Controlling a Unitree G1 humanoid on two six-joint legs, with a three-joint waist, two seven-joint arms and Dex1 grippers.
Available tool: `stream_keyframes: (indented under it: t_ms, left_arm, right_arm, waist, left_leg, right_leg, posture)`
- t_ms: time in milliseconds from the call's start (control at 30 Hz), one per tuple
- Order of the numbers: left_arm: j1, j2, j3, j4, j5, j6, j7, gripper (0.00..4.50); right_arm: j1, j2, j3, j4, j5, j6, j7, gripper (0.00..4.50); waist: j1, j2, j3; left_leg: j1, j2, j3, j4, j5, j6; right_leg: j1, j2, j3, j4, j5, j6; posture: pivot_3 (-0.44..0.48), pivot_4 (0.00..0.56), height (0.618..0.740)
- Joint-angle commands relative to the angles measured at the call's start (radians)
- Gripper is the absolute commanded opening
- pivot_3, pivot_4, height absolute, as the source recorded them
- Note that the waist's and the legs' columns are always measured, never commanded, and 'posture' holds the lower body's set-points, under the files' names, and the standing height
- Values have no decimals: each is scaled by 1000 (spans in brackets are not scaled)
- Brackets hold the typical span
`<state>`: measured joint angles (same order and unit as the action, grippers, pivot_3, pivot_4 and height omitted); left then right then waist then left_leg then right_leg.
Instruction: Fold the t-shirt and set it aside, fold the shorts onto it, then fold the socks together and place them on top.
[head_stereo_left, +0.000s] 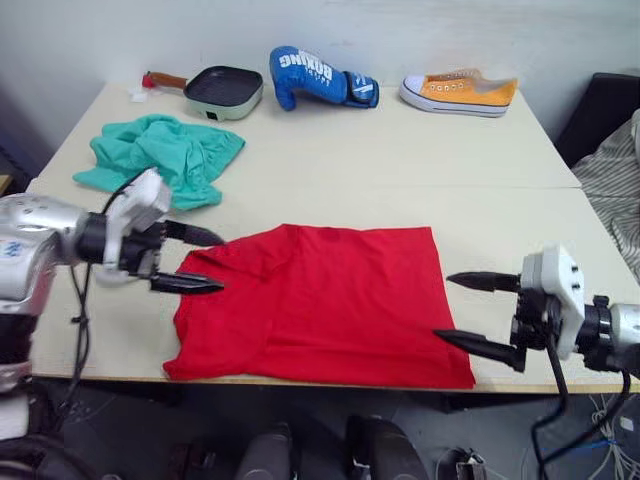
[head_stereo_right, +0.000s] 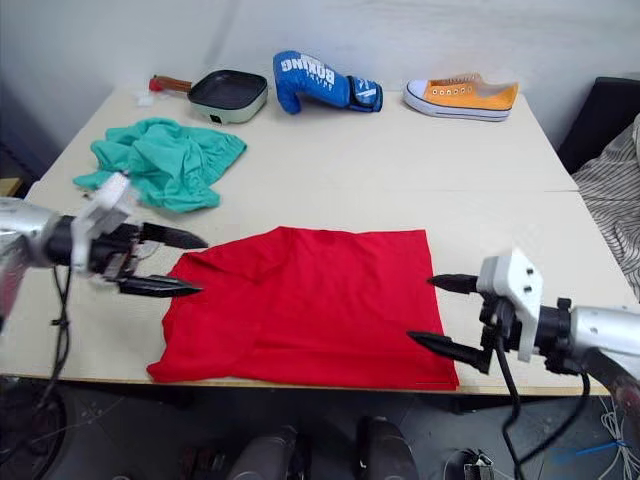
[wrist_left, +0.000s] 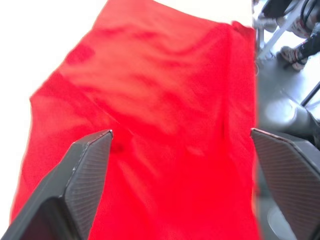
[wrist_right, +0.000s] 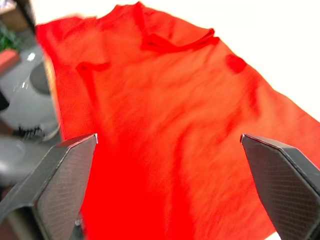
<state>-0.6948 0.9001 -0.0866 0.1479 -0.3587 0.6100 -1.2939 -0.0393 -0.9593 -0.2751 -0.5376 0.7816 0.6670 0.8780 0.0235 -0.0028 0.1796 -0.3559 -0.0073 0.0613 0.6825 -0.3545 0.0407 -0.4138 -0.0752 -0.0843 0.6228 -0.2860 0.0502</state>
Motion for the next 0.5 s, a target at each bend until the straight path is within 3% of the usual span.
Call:
stream_keyframes:
  t_ms: [33,233,333,467,500]
  left_arm:
    - [-63,-83,-81,103,133,-92,113,4465]
    - [-85,-198,-167,204,237,-190,155,4465]
    - [-82,-229,-186,253,287,-258,178,4465]
    - [-83,-251,-195,311,341,-335,205,3612]
    - [-84,-256,-192,322,345,-347,205,3210]
  right_arm:
    - [-116,39,114,94,-118,14,-97,4493]
    - [-372,153,233,349,-268,42,-212,4493]
    - [-482,200,265,497,-339,35,-252,4493]
    - [-611,259,303,696,-432,0,-271,4500]
    - [-637,273,308,740,-447,-11,-269,4500]
  waist:
    - [-2,-2,1]
    - [-8,-5,2]
    - [-10,-5,2]
    - [-11,-5,2]
    - [-10,-5,2]
  left_leg:
    - [-1,0,1,1,0,0]
    - [-18,0,4,11,2,1]
    - [-18,0,4,12,2,1]
    - [-18,0,5,15,2,1]
    - [-17,0,4,15,2,1]
  right_leg:
    - [0,1,0,0,0,0]
    - [-17,1,1,7,2,3]
    - [-16,2,1,7,2,3]
    - [-15,1,1,7,2,4]
    - [-14,1,1,7,2,4]
  posture:
    - [0,150,740]
    - [0,150,740]
    - [0,150,740]
    - [0,150,740]
    - [0,150,740]
